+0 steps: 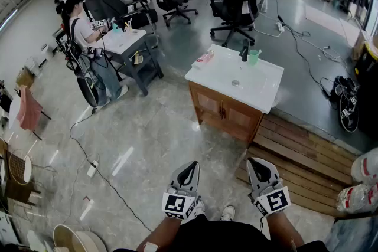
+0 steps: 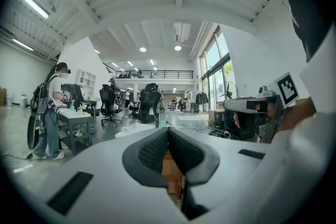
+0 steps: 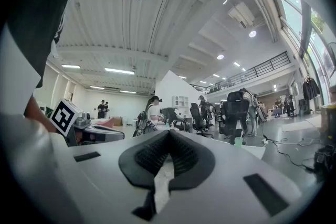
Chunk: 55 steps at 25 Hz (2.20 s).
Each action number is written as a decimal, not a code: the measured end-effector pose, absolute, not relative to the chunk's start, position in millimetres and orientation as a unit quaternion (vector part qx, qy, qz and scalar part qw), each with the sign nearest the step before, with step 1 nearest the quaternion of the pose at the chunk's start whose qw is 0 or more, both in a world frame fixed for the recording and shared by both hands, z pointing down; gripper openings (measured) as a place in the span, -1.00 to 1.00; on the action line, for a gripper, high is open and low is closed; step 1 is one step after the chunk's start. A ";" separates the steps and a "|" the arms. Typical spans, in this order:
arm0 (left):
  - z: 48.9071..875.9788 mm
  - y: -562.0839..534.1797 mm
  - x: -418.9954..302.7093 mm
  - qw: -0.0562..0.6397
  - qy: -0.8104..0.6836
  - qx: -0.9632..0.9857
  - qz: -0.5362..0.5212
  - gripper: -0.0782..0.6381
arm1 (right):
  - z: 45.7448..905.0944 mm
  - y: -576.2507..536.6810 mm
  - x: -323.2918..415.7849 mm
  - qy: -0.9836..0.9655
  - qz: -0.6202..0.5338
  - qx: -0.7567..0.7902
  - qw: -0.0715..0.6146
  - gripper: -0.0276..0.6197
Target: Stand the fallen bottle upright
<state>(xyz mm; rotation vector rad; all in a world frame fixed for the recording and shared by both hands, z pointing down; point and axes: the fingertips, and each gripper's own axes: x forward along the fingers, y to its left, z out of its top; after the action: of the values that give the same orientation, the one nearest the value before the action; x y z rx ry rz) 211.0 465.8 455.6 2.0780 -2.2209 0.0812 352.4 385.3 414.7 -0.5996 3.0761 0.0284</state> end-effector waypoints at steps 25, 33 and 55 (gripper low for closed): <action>429.7 466.0 159.4 -0.012 -0.727 0.686 0.023 -0.73 | 406.5 387.8 303.6 0.974 0.033 -0.224 0.029 -0.86; 418.1 473.7 121.0 -0.026 -0.726 0.687 0.012 -0.73 | 394.2 393.1 263.6 0.971 0.069 -0.229 0.029 -0.83; 430.7 498.5 9.8 -0.014 -0.720 0.694 0.004 -0.73 | 406.0 424.5 157.0 0.968 0.064 -0.243 0.017 -0.87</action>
<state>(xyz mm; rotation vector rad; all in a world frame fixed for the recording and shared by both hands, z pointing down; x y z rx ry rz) 9.8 498.5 430.7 2.1992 -2.2824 0.0132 157.0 424.5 406.0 -0.7543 3.0074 0.1987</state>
